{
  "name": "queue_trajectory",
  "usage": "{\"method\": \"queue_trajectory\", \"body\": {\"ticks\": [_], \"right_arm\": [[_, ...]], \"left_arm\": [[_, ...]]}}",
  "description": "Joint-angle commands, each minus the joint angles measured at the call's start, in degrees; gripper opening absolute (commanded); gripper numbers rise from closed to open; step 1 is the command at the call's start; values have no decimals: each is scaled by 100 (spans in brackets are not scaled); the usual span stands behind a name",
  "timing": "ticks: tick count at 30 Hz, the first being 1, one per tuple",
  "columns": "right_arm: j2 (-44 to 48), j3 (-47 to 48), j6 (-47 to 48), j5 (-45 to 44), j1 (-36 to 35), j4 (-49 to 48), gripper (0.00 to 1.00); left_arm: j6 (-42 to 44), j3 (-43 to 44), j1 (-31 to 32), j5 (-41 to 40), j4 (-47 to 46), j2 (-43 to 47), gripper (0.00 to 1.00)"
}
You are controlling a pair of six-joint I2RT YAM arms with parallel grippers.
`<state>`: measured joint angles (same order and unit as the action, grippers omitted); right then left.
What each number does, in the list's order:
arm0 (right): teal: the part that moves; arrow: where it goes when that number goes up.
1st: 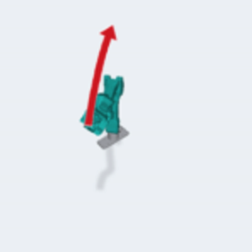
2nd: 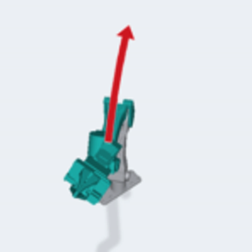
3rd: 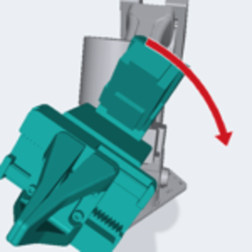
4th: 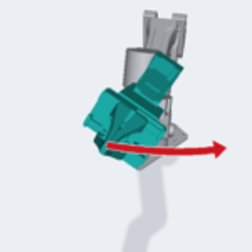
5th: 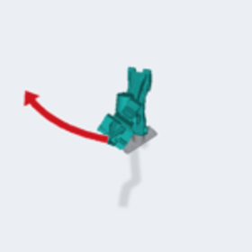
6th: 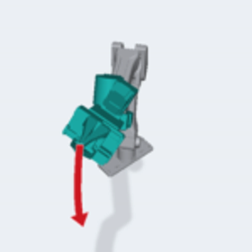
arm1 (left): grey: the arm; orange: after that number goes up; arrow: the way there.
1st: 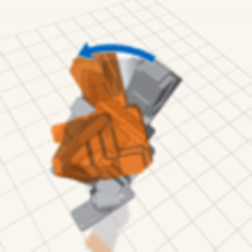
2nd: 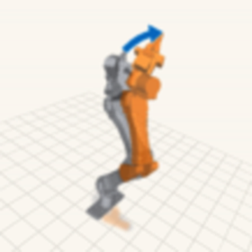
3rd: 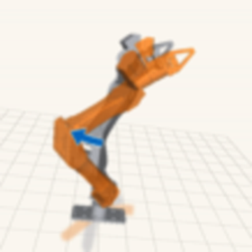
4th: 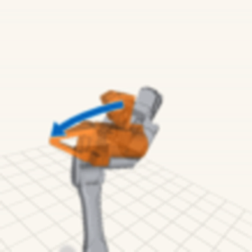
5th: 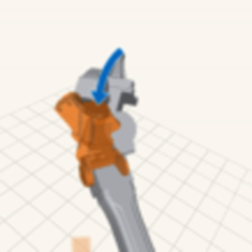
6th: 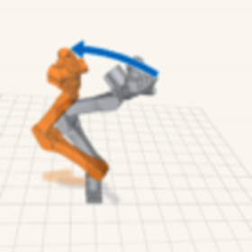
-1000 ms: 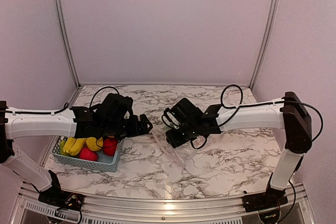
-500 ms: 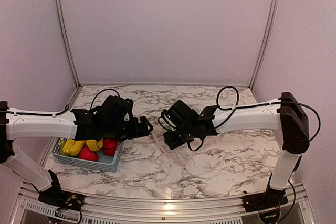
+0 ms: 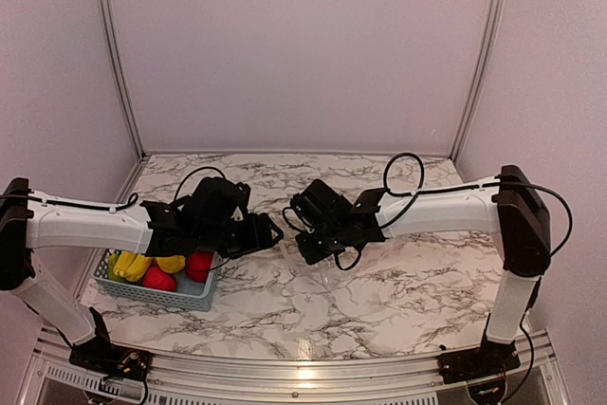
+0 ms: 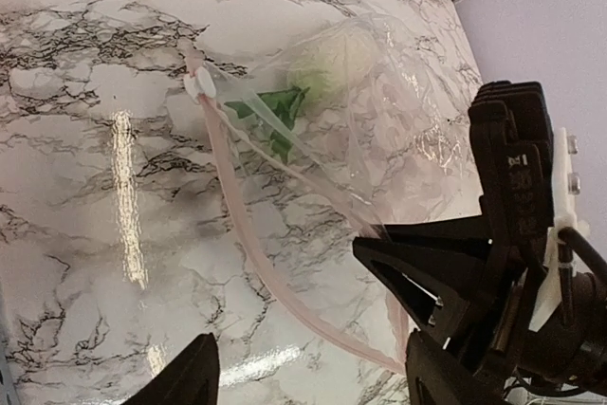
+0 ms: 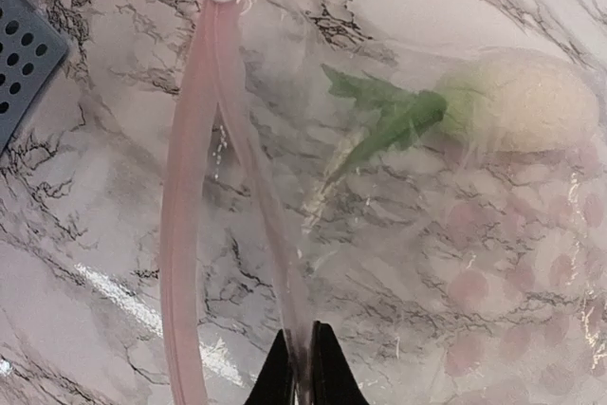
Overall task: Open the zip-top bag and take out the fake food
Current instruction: Pick up the fake vegetable from the zipper food storage bag.
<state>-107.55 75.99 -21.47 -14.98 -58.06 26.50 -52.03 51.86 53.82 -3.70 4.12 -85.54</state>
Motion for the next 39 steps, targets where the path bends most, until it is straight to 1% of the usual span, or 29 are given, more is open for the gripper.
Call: {"method": "queue_trajectory", "body": {"ticks": [1,6,9,13,17,21,26,30,33,36,39], "right_arm": [[255,191,-148,6,-56,-13,5],[457,119,-295,237,-57,-114,3],[570,48,-393,256,-65,-159,2],[689,1,-466,354,-65,-232,2],[667,-4,-485,400,-82,-246,1],[637,-26,-492,360,-101,-223,1],[647,-102,-516,262,-106,-223,1],[561,-75,-507,349,-107,-280,1],[526,-39,-507,418,-100,-337,1],[508,4,-507,464,-99,-352,1],[520,-8,-555,487,-105,-347,1]], "left_arm": [[-111,32,-23,239,-537,-288,65],[-268,144,-52,343,-926,-600,52],[-428,185,-81,605,-1203,-795,43],[-583,233,-111,777,-1533,-1100,37],[-741,288,-127,948,-1934,-1355,34],[-833,386,-144,1093,-1978,-1487,29],[-804,139,-155,812,-1530,-1094,27],[-842,-167,-153,776,-1480,-720,27],[-789,-166,-153,758,-1445,-549,27],[-732,22,-155,797,-1399,-717,26],[-768,268,-157,976,-1615,-1099,24]]}}
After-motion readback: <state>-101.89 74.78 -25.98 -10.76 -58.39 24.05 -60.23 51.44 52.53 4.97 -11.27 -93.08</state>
